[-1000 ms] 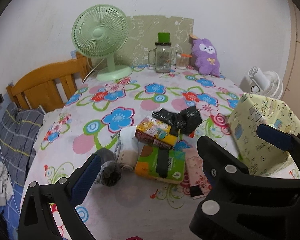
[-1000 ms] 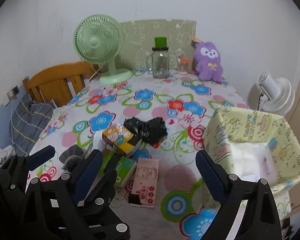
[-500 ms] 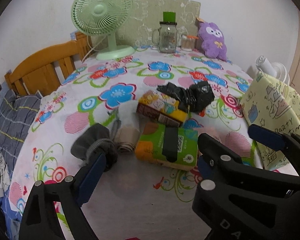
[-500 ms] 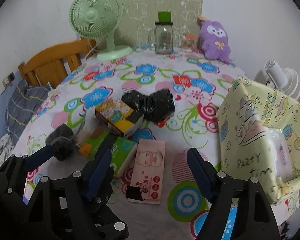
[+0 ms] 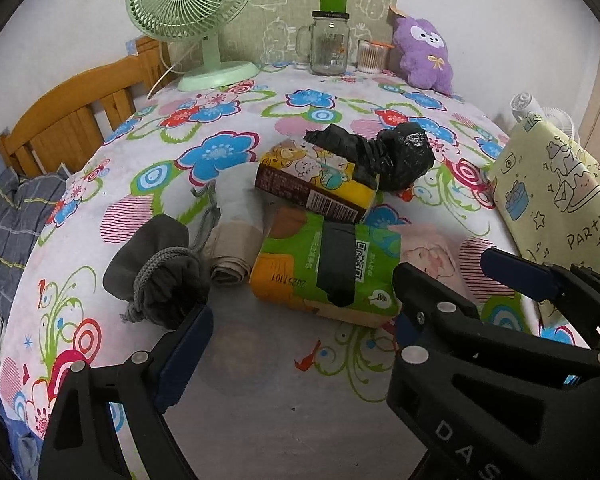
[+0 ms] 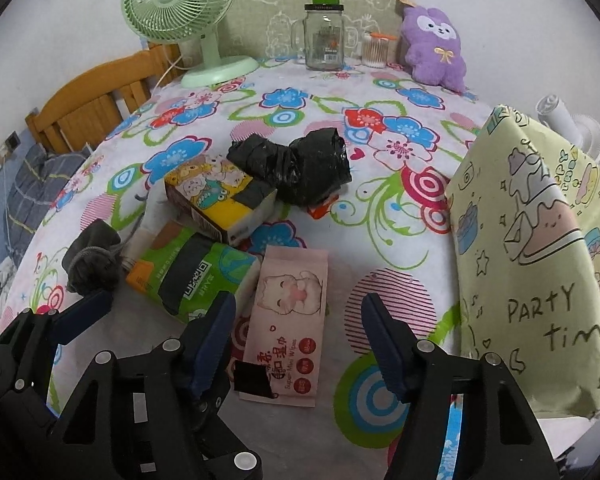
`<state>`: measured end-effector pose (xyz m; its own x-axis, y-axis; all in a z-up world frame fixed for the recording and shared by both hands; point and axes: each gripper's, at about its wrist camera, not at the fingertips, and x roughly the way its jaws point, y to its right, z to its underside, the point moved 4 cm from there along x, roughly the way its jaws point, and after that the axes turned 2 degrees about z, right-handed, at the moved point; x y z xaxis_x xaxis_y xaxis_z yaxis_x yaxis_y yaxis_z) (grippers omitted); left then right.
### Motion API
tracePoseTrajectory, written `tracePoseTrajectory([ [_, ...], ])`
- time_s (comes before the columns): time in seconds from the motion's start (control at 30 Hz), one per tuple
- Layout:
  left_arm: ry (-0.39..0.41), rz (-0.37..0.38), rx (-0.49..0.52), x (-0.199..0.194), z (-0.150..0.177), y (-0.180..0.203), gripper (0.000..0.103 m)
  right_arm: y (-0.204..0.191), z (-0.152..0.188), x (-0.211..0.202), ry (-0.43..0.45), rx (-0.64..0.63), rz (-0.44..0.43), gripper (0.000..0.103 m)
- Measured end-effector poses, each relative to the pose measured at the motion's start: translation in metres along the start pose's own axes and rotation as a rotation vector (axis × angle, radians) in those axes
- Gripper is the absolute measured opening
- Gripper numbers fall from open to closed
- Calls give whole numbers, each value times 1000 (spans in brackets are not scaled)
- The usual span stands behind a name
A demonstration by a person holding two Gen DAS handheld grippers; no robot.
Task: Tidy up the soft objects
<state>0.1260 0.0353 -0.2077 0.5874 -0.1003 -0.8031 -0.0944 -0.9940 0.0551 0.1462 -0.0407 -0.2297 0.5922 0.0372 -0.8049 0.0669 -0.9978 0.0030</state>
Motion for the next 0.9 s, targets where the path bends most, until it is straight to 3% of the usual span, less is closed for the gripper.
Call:
tracePoseTrajectory([
  [0.77,9,-12,36,10,-8,10,93,17,-1,5,-15,77,3,68],
  [0.9,0,5,29,12,-8,10,83,18,-1,7,-26,84,-11,68],
])
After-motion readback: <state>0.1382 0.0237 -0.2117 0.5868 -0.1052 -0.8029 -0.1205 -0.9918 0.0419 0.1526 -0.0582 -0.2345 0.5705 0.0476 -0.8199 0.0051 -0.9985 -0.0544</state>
